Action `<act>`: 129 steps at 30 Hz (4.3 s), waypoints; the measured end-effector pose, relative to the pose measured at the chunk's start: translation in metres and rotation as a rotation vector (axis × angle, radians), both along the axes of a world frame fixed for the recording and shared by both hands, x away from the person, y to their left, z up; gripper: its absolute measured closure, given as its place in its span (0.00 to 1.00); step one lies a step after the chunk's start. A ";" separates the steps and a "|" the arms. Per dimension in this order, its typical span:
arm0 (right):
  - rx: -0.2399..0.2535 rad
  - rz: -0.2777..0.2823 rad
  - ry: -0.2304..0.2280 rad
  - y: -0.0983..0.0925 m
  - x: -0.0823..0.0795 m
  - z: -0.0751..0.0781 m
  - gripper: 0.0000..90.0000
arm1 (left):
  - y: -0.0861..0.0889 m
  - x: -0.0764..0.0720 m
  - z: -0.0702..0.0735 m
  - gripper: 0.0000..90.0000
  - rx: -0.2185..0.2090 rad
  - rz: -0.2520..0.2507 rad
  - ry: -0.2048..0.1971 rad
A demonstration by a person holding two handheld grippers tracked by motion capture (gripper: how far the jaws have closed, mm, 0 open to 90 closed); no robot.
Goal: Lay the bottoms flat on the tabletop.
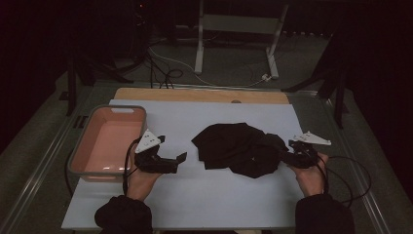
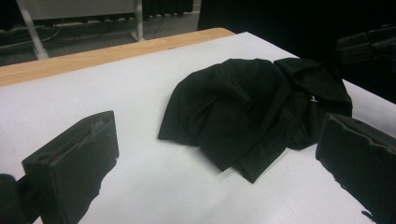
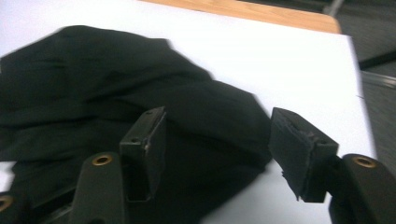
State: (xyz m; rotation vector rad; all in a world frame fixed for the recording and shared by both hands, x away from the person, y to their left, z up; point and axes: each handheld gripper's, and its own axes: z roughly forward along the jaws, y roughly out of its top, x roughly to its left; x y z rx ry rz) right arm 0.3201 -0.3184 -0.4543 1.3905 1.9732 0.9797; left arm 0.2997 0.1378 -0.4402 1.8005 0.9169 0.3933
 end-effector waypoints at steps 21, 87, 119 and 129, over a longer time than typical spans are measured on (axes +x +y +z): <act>-0.034 0.122 0.022 0.053 0.000 -0.020 0.37 | -0.003 0.000 -0.002 0.00 0.006 -0.003 -0.001; 0.107 0.048 -0.029 0.024 -0.020 0.007 0.42 | -0.018 0.000 0.006 0.00 0.011 -0.036 -0.022; 0.095 0.154 -0.008 0.054 -0.042 -0.014 0.32 | -0.113 0.032 -0.017 0.00 0.099 -0.157 -0.009; 0.103 0.130 -0.020 0.047 -0.042 -0.013 0.30 | -0.133 0.041 -0.026 0.00 0.130 -0.179 0.006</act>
